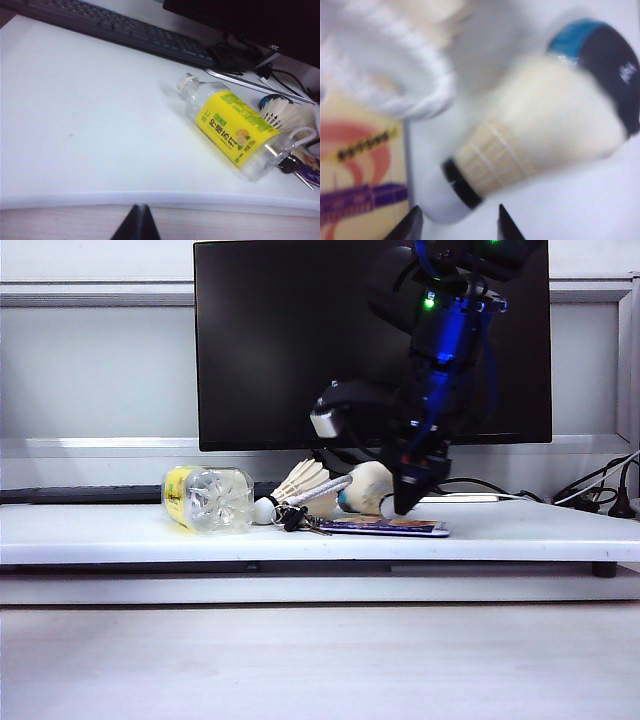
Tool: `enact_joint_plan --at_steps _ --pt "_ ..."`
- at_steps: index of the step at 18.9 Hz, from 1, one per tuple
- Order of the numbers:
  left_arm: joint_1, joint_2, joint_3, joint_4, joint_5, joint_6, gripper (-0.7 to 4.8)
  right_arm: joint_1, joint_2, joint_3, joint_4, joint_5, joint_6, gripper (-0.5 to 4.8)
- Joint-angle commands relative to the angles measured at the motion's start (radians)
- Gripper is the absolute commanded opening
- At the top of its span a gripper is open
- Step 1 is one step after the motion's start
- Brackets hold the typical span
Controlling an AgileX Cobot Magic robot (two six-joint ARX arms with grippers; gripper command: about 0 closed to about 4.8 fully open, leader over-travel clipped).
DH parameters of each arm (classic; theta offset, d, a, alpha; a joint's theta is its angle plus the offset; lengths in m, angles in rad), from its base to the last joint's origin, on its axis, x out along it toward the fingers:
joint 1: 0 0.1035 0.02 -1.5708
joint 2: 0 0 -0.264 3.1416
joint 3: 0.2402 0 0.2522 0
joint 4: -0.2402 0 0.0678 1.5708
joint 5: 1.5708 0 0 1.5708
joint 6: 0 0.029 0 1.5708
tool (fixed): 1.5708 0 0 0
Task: Stack the badminton balls on the table vertically.
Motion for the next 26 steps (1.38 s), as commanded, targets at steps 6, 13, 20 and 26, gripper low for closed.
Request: enact_joint_plan --at_steps 6,13,20,26 --pt "-0.001 -0.003 -0.002 -0.018 0.005 0.005 -0.05 -0.005 -0.003 0.003 0.031 -0.104 0.388 1.98" --pt "-0.001 -0.003 -0.002 -0.018 0.009 0.004 -0.05 -0.005 0.003 0.003 0.111 -0.118 0.529 1.98" --pt "-0.001 -0.003 -0.001 -0.018 0.032 0.005 -0.05 -0.004 0.053 0.003 0.103 -0.125 0.583 1.94" --pt "-0.001 -0.003 -0.001 -0.018 0.035 0.005 -0.05 -0.005 0.056 0.003 0.098 -0.12 0.582 0.8"
